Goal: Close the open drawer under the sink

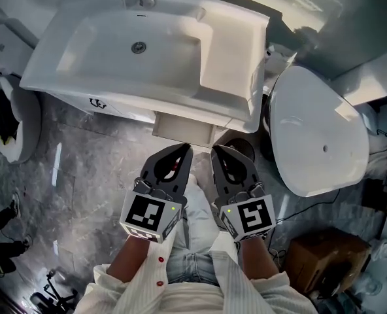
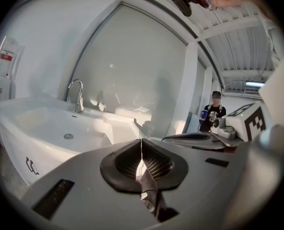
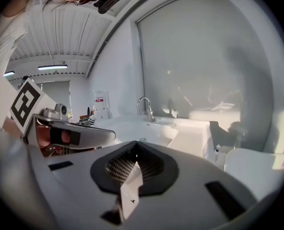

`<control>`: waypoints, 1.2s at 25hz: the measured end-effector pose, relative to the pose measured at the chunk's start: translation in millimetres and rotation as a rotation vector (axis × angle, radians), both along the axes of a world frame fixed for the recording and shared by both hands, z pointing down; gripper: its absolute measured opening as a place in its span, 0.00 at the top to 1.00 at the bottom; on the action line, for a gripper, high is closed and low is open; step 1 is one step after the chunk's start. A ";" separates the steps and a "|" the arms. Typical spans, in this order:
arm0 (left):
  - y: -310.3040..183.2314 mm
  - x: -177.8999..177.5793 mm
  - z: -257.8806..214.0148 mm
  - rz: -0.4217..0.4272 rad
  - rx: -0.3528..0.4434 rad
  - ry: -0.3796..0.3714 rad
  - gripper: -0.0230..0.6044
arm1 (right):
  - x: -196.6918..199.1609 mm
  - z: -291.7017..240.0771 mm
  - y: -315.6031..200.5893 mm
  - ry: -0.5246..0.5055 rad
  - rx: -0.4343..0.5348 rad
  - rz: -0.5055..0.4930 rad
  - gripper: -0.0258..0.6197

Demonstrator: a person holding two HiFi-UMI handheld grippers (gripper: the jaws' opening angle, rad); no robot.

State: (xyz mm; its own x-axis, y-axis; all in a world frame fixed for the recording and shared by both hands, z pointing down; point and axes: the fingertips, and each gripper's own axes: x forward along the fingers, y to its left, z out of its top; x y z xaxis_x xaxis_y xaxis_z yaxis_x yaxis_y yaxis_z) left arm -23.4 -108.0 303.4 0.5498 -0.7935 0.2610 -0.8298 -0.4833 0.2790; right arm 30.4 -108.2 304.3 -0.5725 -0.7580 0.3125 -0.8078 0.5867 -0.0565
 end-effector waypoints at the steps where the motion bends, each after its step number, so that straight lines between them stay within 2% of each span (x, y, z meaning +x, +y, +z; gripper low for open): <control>1: 0.5 1.8 7.9 0.006 -0.011 -0.001 0.94 | 1.7 6.2 0.7 0.000 -0.005 0.010 0.94; 7: 0.6 3.5 53.9 0.019 -0.052 -0.012 0.94 | 7.7 42.6 1.3 -0.004 -0.038 0.058 0.94; 15: -1.4 -2.2 116.0 0.021 -0.060 -0.045 0.94 | 3.7 96.4 -0.5 0.012 -0.077 0.072 0.94; 19: 1.9 -3.7 147.5 0.019 -0.088 -0.047 0.94 | 4.5 120.2 -1.8 0.018 -0.104 0.073 0.94; 30: 15.4 -9.5 230.8 0.028 -0.159 -0.108 0.94 | 2.8 150.6 -2.4 0.037 -0.136 0.073 0.94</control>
State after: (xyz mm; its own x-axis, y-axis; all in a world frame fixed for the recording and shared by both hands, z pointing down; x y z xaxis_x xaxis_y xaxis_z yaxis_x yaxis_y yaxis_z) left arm -32.9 -92.6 534.2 0.5334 -0.7223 0.4402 -0.8457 -0.4637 0.2640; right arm 33.2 -110.7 454.9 -0.5033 -0.7466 0.4350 -0.8513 0.5149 -0.1011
